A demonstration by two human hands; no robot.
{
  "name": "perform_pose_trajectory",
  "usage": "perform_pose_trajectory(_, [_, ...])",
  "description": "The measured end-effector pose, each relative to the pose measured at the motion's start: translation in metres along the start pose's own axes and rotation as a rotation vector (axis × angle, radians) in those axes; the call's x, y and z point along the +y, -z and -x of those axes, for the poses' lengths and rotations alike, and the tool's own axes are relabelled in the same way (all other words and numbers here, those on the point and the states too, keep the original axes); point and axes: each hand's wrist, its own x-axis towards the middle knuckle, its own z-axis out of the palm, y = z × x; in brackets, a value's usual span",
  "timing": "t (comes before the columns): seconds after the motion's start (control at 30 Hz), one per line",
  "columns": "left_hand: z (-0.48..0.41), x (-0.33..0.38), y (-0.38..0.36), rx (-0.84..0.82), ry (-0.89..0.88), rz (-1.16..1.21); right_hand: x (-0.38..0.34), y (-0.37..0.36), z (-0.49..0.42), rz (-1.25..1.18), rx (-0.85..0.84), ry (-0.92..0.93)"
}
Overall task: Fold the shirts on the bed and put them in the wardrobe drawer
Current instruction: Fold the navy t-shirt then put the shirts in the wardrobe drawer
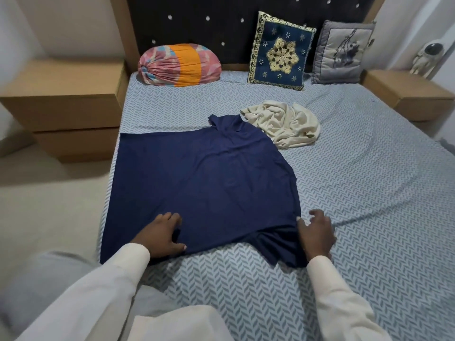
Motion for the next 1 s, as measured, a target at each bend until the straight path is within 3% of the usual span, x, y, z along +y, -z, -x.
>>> perform_pose_trajectory(0.07, [0.018, -0.012, 0.004, -0.123, 0.03, -0.067, -0.007, -0.005, 0.014, -0.075, -0.087, 0.223])
perform_pose_trajectory(0.17, [0.042, -0.023, 0.005, -0.207, 0.05, -0.218, -0.023, -0.02, 0.043, -0.019, -0.495, 0.535])
perform_pose_trajectory(0.2, [0.049, -0.027, 0.005, -0.211, 0.061, -0.252, -0.027, -0.027, 0.051, 0.082, -0.555, 0.636])
perform_pose_trajectory(0.27, [0.063, -0.035, 0.006, -0.199, 0.096, -0.303, -0.032, -0.04, 0.063, 0.286, -0.51, 0.754])
perform_pose_trajectory(0.4, [0.084, -0.052, 0.008, -0.182, 0.207, -0.432, -0.038, -0.048, 0.067, 0.448, -0.345, 0.778])
perform_pose_trajectory(0.57, [0.09, -0.064, 0.014, -0.106, 0.244, -0.521, -0.047, -0.031, 0.068, 0.435, -0.188, 0.741])
perform_pose_trajectory(0.73, [0.091, -0.07, 0.013, -0.094, 0.215, -0.551, -0.043, -0.037, 0.074, 0.595, -0.293, 0.698])
perform_pose_trajectory(1.0, [0.1, -0.072, 0.023, -0.135, 0.331, -0.483, -0.049, -0.046, 0.079, 0.595, -0.354, 0.727])
